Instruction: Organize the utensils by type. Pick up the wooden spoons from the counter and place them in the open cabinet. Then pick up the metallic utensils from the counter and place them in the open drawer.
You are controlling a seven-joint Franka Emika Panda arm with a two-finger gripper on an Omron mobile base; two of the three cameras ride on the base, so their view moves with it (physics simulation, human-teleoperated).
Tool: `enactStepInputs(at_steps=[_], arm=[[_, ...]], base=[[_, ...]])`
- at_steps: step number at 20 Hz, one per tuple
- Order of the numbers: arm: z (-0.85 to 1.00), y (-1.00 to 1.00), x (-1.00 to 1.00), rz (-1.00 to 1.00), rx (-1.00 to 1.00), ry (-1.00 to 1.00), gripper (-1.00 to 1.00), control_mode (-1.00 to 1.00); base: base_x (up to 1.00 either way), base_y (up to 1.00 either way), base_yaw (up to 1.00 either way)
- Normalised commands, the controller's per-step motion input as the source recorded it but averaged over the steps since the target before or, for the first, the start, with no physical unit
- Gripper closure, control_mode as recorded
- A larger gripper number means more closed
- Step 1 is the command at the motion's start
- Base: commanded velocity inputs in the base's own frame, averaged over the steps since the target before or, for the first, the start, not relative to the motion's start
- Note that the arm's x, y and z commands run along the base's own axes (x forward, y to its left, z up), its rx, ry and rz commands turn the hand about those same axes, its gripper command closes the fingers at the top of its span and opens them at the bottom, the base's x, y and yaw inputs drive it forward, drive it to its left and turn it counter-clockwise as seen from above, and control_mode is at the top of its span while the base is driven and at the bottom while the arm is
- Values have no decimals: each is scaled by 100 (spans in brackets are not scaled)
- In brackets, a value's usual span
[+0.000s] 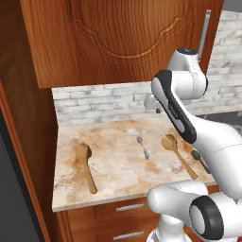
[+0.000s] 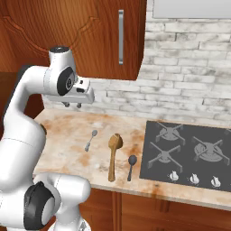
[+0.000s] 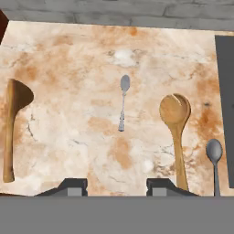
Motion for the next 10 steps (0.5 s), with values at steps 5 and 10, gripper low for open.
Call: enactStepInputs(at_steps=[5, 10], arm=[[-5, -7, -1, 0, 0, 0, -100, -100], [-18, -30, -23, 0, 0, -1, -100, -100]], base=[[0, 0, 0], [0, 0, 0]])
